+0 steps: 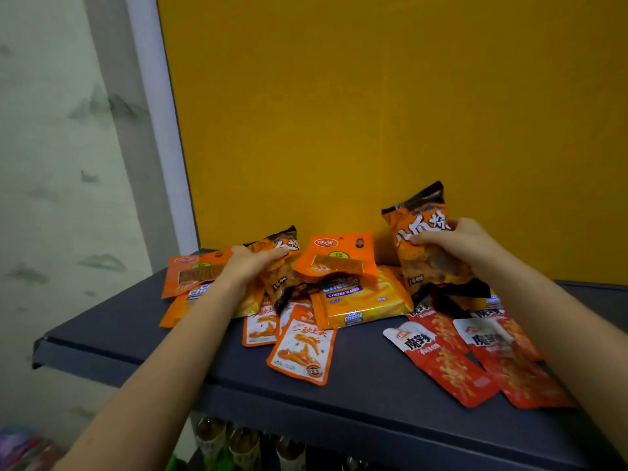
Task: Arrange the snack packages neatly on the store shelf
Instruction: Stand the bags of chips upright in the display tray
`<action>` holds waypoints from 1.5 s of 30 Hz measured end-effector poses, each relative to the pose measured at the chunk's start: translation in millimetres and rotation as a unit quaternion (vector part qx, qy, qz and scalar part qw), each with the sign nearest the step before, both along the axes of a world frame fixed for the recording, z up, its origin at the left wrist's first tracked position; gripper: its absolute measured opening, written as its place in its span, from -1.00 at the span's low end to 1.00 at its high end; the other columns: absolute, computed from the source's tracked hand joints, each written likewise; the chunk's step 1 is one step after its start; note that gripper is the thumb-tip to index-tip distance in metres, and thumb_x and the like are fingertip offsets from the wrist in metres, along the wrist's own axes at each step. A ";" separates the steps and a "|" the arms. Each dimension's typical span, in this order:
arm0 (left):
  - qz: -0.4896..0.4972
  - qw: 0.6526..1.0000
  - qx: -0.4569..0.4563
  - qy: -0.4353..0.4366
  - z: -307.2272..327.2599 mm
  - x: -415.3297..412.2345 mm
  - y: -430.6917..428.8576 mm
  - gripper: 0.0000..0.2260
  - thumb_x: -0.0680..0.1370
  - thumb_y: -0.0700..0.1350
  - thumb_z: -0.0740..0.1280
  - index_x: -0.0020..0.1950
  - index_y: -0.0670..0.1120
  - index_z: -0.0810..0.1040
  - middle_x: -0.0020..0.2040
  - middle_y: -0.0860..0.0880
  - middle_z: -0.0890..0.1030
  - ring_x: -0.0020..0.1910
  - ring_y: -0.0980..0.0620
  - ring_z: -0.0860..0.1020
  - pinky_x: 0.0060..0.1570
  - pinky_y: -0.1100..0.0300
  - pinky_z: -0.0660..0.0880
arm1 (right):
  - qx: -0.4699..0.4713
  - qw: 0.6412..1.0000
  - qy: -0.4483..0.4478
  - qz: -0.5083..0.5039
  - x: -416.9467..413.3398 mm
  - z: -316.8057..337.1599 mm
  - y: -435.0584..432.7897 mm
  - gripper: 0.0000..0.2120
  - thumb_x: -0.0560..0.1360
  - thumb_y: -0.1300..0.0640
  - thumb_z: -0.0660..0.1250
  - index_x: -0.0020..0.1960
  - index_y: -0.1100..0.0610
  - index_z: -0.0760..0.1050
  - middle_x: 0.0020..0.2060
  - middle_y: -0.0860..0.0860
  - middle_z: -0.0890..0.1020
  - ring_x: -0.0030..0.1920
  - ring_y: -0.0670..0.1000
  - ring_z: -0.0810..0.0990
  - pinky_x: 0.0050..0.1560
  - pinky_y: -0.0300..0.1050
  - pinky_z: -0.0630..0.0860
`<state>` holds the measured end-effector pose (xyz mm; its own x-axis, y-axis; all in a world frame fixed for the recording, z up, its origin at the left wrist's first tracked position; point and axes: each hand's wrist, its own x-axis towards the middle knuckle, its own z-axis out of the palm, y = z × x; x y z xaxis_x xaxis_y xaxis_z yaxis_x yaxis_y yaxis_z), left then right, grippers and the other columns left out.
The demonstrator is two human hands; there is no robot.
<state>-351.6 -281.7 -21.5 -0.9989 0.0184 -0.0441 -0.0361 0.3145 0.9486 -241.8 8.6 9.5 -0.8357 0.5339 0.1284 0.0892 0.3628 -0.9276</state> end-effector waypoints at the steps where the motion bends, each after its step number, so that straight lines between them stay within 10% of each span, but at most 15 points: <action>1: -0.005 0.999 0.031 -0.004 0.8 -3.0 1.6 0.15 0.19 0.21 0.56 0.51 -0.24 -0.02 0.43 -0.23 0.34 0.32 -0.21 0.43 0.27 -0.07 0.44 | -0.013 1.000 0.016 -0.003 3.3 1.5 -2.1 -0.72 0.27 0.09 0.55 -0.08 0.08 0.55 0.00 0.15 0.66 0.01 0.18 0.64 -0.01 0.05 0.59; 8: -0.022 0.995 0.090 -0.028 12.5 -3.4 19.5 -0.15 0.31 -0.09 0.56 0.44 -0.28 0.19 0.26 -0.20 0.48 0.11 -0.14 0.53 -0.42 0.15 0.40 | -0.044 0.996 0.081 -0.013 26.9 11.7 -18.1 -0.63 0.33 0.21 0.51 0.07 0.12 0.45 -0.09 0.05 0.60 -0.07 0.09 0.58 -0.03 0.00 0.54; 13: -0.095 0.987 0.094 -0.087 12.4 2.2 23.6 -0.59 0.34 -0.17 0.52 0.11 -0.22 0.47 -0.22 -0.12 0.57 -0.27 -0.03 0.53 -0.37 0.16 0.40 | -0.066 0.993 0.088 -0.048 37.0 11.7 -16.7 -0.41 0.29 0.15 0.55 0.26 0.18 0.45 0.10 0.11 0.60 0.05 0.14 0.60 -0.04 0.00 0.57; 21: -0.087 0.990 0.108 -0.015 18.0 1.3 23.2 -0.12 0.28 -0.21 0.56 0.48 -0.17 0.15 0.27 -0.19 0.46 0.19 -0.22 0.52 -0.08 -0.01 0.54 | -0.117 0.982 0.136 -0.065 58.7 10.7 -8.9 -0.37 0.36 0.16 0.50 0.35 0.10 0.31 0.05 0.06 0.51 0.02 0.09 0.52 -0.01 0.01 0.50; 26: -0.108 0.985 0.131 -0.019 29.4 3.3 21.2 -0.67 0.31 -0.28 0.52 0.00 -0.27 0.49 -0.30 -0.15 0.63 -0.53 0.02 0.62 -0.58 0.22 0.54 | -0.131 0.978 0.144 -0.071 69.3 7.9 0.8 -0.33 0.35 0.15 0.50 0.37 0.09 0.30 0.08 0.06 0.53 0.05 0.10 0.53 -0.04 0.01 0.50; 33: -0.084 0.976 0.153 0.127 70.1 16.7 15.1 -0.30 0.23 -0.16 0.57 0.32 -0.25 0.43 0.09 -0.22 0.61 -0.12 -0.10 0.57 -0.47 0.22 0.47 | -0.131 0.975 0.160 -0.080 114.1 15.8 31.6 -0.43 0.33 0.12 0.51 0.27 0.05 0.37 0.08 0.05 0.57 -0.02 0.05 0.57 -0.19 -0.12 0.53; 45: -0.284 0.921 0.209 0.162 99.5 187.4 201.7 -0.78 0.34 -0.31 0.47 -0.10 -0.08 0.56 -0.16 -0.04 0.65 -0.36 0.14 0.65 -0.38 0.30 0.59 | -0.110 0.972 0.167 -0.126 277.2 23.4 135.4 -0.75 0.37 0.13 0.48 -0.09 -0.03 0.42 -0.10 -0.03 0.62 -0.13 -0.02 0.61 -0.25 -0.12 0.53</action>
